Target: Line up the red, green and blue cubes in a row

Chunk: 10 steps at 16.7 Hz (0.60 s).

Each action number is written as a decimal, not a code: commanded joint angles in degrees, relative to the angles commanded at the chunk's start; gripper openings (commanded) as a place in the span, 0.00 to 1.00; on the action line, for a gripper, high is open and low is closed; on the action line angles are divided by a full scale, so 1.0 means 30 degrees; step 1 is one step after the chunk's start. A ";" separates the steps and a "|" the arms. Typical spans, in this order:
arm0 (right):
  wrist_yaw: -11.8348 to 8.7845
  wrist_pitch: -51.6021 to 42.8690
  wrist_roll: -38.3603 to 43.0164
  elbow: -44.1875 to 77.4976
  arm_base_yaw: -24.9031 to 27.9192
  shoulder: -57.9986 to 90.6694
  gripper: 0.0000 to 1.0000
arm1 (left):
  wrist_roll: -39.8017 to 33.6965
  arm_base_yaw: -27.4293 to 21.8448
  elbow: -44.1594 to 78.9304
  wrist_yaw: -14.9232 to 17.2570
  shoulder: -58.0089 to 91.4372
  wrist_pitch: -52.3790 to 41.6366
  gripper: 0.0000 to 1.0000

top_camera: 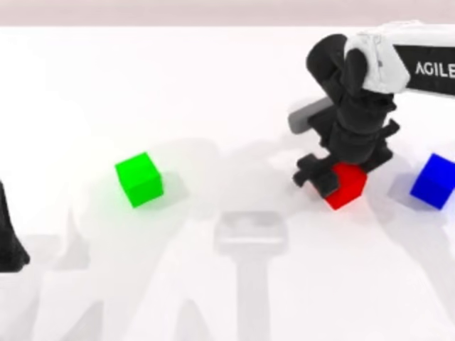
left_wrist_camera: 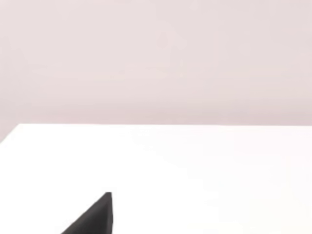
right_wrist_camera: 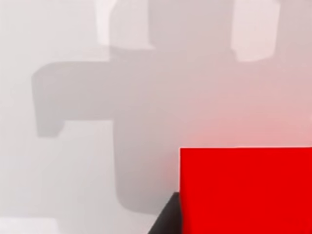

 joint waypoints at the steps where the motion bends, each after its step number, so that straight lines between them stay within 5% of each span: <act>1: 0.0000 0.0000 0.0000 0.0000 0.0000 0.0000 0.00 | 0.0000 0.0000 0.0000 0.0000 0.0000 0.0000 1.00; 10: -0.0072 -0.2169 0.0062 0.1578 0.0013 -0.0998 0.00 | 0.0000 0.0000 0.0000 0.0000 0.0000 0.0000 1.00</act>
